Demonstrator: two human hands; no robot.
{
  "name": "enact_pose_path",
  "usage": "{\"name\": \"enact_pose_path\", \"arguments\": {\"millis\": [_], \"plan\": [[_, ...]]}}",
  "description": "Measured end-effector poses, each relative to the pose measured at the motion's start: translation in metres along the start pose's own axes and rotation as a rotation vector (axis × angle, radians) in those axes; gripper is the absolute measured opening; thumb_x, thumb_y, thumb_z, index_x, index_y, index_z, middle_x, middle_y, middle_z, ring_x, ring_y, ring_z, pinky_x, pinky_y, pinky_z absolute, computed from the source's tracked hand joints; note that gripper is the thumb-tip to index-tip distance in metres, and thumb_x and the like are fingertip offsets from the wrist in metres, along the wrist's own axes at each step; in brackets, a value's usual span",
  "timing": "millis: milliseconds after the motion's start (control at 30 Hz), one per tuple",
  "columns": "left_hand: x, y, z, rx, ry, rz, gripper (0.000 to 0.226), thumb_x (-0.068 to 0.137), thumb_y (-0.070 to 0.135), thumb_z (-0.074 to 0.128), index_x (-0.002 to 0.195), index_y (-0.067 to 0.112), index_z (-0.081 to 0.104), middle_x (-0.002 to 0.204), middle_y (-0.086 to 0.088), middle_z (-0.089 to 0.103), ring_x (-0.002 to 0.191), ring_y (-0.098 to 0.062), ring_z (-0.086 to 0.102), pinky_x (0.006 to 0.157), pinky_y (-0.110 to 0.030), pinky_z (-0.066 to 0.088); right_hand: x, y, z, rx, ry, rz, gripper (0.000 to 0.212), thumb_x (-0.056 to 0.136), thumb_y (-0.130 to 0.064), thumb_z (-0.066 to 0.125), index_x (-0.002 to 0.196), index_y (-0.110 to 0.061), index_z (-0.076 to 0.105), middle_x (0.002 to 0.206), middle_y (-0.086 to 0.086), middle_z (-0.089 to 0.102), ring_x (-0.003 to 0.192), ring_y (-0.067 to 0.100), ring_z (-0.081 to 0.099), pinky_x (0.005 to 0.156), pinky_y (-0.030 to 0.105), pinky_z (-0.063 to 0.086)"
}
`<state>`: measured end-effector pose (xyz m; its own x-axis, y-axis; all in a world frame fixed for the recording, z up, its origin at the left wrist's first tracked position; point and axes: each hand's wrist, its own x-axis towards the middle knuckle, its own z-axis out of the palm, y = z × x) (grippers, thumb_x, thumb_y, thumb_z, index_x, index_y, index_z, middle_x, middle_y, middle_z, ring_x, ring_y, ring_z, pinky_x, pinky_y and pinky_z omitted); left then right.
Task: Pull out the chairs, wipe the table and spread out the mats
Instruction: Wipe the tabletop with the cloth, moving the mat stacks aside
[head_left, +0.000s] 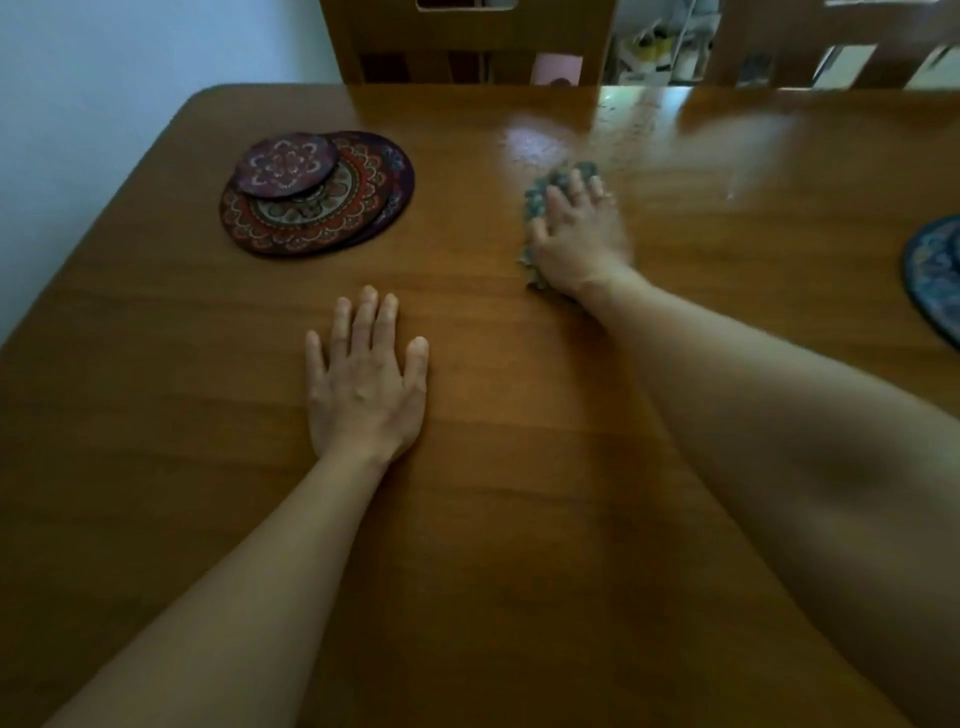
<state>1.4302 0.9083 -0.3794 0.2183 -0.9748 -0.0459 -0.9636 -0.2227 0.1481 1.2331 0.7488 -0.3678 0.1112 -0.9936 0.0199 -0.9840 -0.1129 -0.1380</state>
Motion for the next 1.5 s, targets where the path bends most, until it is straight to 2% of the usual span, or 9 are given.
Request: {"name": "enact_pose_path", "arguments": {"millis": [67,233,433,567,833,967,1100,1267,1500], "plan": [[0.0,0.0,-0.001,0.0,0.005,0.001,0.063,0.101,0.054,0.015,0.157,0.028,0.008,0.165,0.01,-0.001,0.151,-0.011,-0.009,0.122,-0.044,-0.004,-0.026,-0.053,0.004,-0.001,-0.03,-0.175,0.077,0.087,-0.043,-0.004,0.153,-0.016,0.028,0.162,0.012,0.017,0.15,0.032,0.008,0.12,0.048,0.011],[-0.003,0.0,-0.005,-0.067,0.047,0.013,0.061,0.1,0.053,0.024,0.155,0.026,0.021,0.164,0.006,0.012,0.151,-0.013,0.003,0.123,-0.043,0.0,-0.081,-0.064,-0.003,0.161,-0.085,-0.355,0.053,0.101,-0.046,0.028,0.151,-0.028,0.031,0.163,-0.002,0.015,0.151,0.016,0.007,0.122,0.037,0.001],[-0.007,0.002,-0.006,-0.099,0.067,0.006,0.061,0.1,0.052,0.027,0.154,0.024,0.026,0.164,0.005,0.015,0.151,-0.015,0.006,0.123,-0.045,0.002,-0.134,0.096,-0.023,0.1,0.017,0.175,0.057,0.099,-0.047,0.029,0.152,-0.024,0.033,0.162,0.004,0.019,0.15,0.02,0.014,0.121,0.041,0.007],[-0.011,0.006,-0.007,-0.058,0.062,0.014,0.059,0.101,0.048,0.025,0.153,0.021,0.027,0.163,0.0,0.017,0.151,-0.02,0.008,0.122,-0.049,0.004,-0.206,0.092,-0.021,0.018,-0.003,0.376,0.059,0.101,-0.044,0.029,0.154,-0.018,0.025,0.163,0.012,0.013,0.15,0.027,0.009,0.122,0.043,0.002],[-0.095,0.107,0.003,-0.277,0.061,0.379,0.044,0.097,0.017,0.045,0.141,0.023,0.048,0.156,0.002,0.035,0.148,-0.017,0.02,0.122,-0.047,0.005,-0.304,0.035,-0.014,0.029,-0.092,-0.165,0.062,0.094,-0.051,0.027,0.15,-0.026,0.036,0.161,0.001,0.023,0.15,0.019,0.015,0.121,0.046,0.005],[-0.173,0.191,0.011,-0.468,-0.106,0.444,0.048,0.099,0.027,0.045,0.147,0.023,0.04,0.16,0.005,0.028,0.149,-0.011,0.014,0.12,-0.037,-0.003,-0.342,0.145,-0.034,0.015,-0.074,0.167,0.067,0.091,-0.053,0.022,0.15,-0.025,0.036,0.16,0.004,0.024,0.149,0.022,0.02,0.119,0.047,0.011],[-0.22,0.24,0.025,-0.259,-0.231,0.477,0.059,0.102,0.043,0.032,0.155,0.024,0.018,0.165,0.003,0.004,0.151,-0.014,-0.008,0.121,-0.041,-0.011,-0.393,0.256,-0.055,-0.028,-0.103,0.557,0.067,0.093,-0.053,0.019,0.154,-0.026,0.023,0.163,0.005,0.013,0.15,0.022,0.009,0.121,0.045,0.004],[-0.23,0.245,0.035,-0.082,-0.158,0.451,0.063,0.1,0.052,0.02,0.156,0.027,0.005,0.165,0.005,-0.006,0.15,-0.014,-0.013,0.121,-0.044,-0.009,-0.401,0.288,-0.058,-0.029,-0.057,0.692,0.065,0.097,-0.048,0.021,0.155,-0.018,0.022,0.163,0.012,0.011,0.15,0.028,0.008,0.122,0.044,0.004],[-0.233,0.248,0.035,-0.01,-0.099,0.402,0.062,0.099,0.055,0.026,0.155,0.03,0.018,0.165,0.008,0.008,0.151,-0.011,0.0,0.122,-0.041,0.0,-0.42,0.231,-0.052,0.007,-0.14,0.062,0.068,0.092,-0.049,0.017,0.154,-0.022,0.024,0.163,0.01,0.011,0.151,0.029,0.005,0.121,0.042,0.002]]}}
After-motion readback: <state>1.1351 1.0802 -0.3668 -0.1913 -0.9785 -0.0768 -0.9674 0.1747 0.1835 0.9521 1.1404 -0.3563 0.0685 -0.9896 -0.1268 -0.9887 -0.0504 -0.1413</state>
